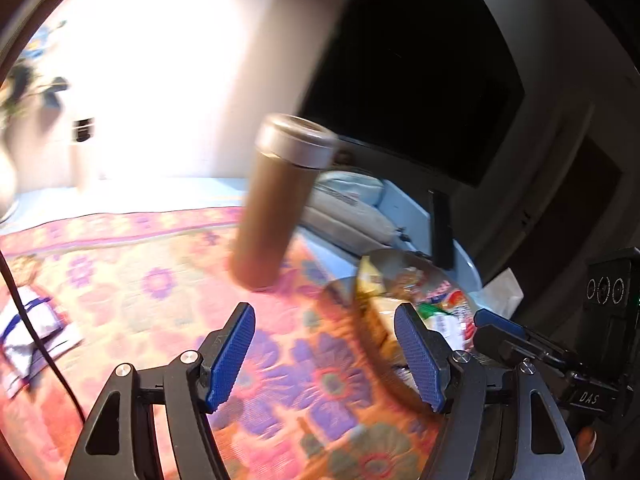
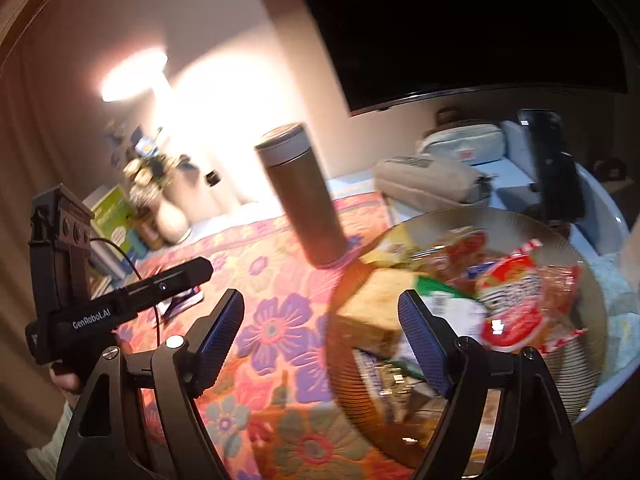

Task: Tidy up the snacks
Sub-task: 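Move both grippers back to the remaining snacks on the bed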

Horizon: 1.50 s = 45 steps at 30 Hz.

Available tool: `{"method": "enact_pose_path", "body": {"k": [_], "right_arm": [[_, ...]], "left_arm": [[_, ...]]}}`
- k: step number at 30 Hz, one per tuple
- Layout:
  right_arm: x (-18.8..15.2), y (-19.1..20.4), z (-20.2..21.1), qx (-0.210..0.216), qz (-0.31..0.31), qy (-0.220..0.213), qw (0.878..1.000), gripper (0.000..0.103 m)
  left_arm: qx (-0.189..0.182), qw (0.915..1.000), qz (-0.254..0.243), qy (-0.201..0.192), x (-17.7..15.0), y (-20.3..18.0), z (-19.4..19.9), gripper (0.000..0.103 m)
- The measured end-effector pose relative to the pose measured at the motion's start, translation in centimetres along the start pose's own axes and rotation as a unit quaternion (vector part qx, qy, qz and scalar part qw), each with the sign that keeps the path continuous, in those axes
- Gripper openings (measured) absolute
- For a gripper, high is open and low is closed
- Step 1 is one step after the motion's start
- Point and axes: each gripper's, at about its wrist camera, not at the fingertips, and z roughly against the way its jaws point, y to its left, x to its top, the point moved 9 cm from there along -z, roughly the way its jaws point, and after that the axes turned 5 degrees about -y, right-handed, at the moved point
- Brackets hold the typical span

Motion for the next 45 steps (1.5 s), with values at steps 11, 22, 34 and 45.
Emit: {"method": "enact_pose_path", "body": {"k": [11, 22, 34, 45], "right_arm": [[-4.6, 11.9, -6.6, 0.091, 0.097, 0.076, 0.988, 0.080], [-9.5, 21.6, -14.3, 0.206, 0.123, 0.117, 0.964, 0.080], [-11.7, 21.1, -19.9, 0.156, 0.124, 0.149, 0.968, 0.081], [-11.8, 19.8, -21.0, 0.139, 0.090, 0.172, 0.971, 0.081]], "left_arm": [[0.109, 0.9906, 0.060, -0.057, -1.0, 13.1, 11.4, 0.072], [0.300, 0.9436, 0.102, -0.095, -4.9, 27.7, 19.5, 0.079], [0.328, 0.9226, 0.194, -0.060, -10.0, 36.1, 17.0, 0.079], [0.308, 0.9247, 0.213, -0.068, -10.3, 36.5, 16.9, 0.080]]}}
